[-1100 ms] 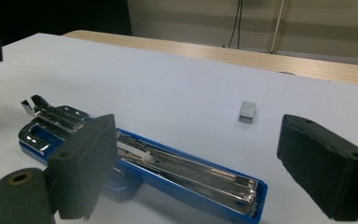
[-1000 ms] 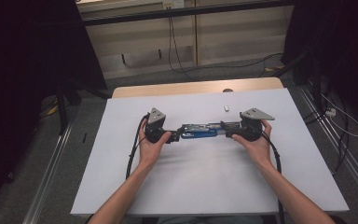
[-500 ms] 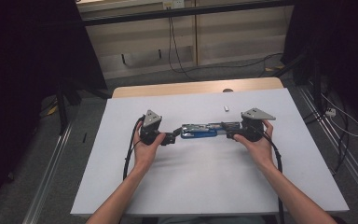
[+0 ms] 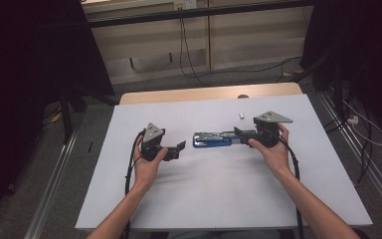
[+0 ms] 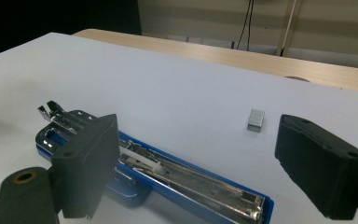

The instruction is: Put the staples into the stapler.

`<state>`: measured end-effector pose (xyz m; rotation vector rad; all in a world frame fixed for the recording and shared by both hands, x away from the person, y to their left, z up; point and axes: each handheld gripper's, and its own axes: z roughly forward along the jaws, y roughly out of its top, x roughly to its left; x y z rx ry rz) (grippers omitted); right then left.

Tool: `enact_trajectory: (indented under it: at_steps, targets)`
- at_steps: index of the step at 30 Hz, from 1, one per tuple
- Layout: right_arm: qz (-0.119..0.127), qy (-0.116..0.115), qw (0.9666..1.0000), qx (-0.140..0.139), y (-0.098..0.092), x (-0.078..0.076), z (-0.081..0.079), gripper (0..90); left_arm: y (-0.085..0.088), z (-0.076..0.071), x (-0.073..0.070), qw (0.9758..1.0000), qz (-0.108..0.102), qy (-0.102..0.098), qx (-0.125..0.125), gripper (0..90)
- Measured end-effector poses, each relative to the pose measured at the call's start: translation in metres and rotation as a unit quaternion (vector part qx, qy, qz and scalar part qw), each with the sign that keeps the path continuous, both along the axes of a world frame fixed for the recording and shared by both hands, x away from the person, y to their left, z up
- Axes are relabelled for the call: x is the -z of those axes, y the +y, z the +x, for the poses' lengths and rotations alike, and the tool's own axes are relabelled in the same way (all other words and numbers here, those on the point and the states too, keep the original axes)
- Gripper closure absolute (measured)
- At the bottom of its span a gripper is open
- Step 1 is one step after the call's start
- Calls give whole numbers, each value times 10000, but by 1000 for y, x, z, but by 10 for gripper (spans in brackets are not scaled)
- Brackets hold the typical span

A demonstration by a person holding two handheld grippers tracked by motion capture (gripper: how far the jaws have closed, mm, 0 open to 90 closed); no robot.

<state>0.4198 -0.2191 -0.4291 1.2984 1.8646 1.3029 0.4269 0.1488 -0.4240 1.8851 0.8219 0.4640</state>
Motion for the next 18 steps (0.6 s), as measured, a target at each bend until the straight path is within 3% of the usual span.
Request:
enact_trajectory:
  at_steps: [7, 11, 18]
  targets:
    - [-72, 89, 9999, 9, -1, -3, 5, 131, 17, -16, -4, 9999, -66, -61, -98, 59]
    - [-143, 20, 9999, 9, -1, -6, 5, 132, 27, -28, -4, 9993, -41, -175, -313, 54]
    - [-76, 271, 9995, -154, 0, -9, 15, 114, 44, -48, -3, 9984, -76, -262, -488, 49]
